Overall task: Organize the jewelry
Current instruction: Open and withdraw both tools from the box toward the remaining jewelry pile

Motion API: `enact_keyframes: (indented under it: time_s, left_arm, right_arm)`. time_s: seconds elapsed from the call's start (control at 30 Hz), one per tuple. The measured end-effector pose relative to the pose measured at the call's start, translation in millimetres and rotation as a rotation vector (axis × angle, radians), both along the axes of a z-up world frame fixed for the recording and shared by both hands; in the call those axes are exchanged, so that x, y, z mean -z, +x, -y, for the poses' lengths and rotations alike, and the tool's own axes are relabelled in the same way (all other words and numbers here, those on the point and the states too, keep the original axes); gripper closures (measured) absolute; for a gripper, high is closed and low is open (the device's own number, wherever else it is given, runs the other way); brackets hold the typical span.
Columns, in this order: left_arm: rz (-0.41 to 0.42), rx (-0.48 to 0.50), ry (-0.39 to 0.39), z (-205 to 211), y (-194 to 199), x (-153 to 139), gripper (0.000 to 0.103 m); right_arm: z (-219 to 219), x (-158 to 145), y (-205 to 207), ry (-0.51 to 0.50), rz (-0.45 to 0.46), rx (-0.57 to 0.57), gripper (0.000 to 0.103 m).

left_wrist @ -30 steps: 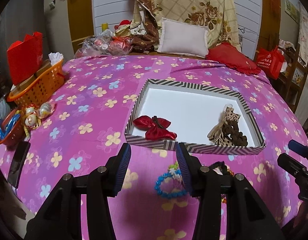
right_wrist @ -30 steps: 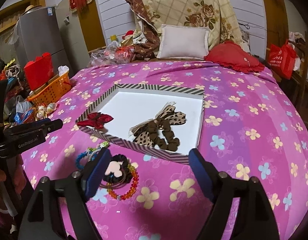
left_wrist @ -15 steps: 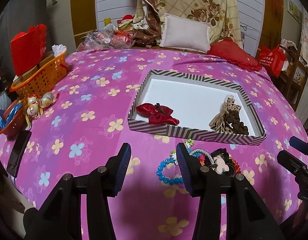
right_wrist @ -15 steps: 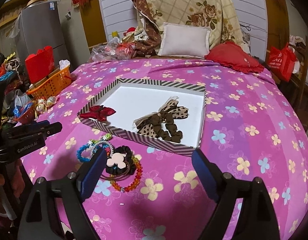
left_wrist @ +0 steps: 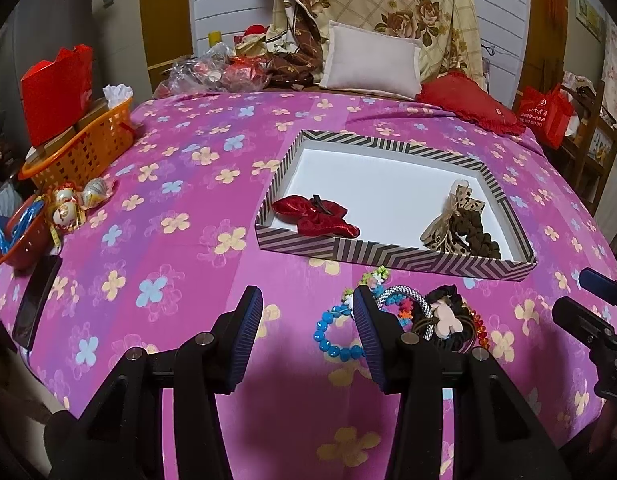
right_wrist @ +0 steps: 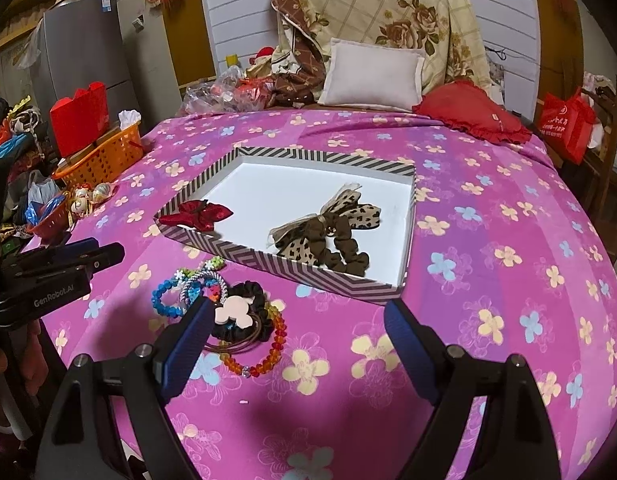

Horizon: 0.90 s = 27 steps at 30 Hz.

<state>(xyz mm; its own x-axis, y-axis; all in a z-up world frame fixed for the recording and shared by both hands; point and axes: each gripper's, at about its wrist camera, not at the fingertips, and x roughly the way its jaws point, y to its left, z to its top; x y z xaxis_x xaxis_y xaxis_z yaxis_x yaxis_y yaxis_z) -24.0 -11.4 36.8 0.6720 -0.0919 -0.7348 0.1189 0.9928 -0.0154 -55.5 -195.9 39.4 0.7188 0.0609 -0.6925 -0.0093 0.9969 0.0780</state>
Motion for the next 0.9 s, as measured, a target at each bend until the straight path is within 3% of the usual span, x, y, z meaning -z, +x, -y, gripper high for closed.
enact_keyframes:
  time_s: [0.6,0.9]
  left_arm:
    - [-0.090,0.037,-0.059,-10,6,20,0.077]
    - [-0.126,0.114,-0.061,4,13,33,0.077]
  right_arm:
    - [-5,17,5,-0.017,-0.044,-0.032,0.014]
    - [-5,33,11,-0.005,-0.079,-0.057,0.023]
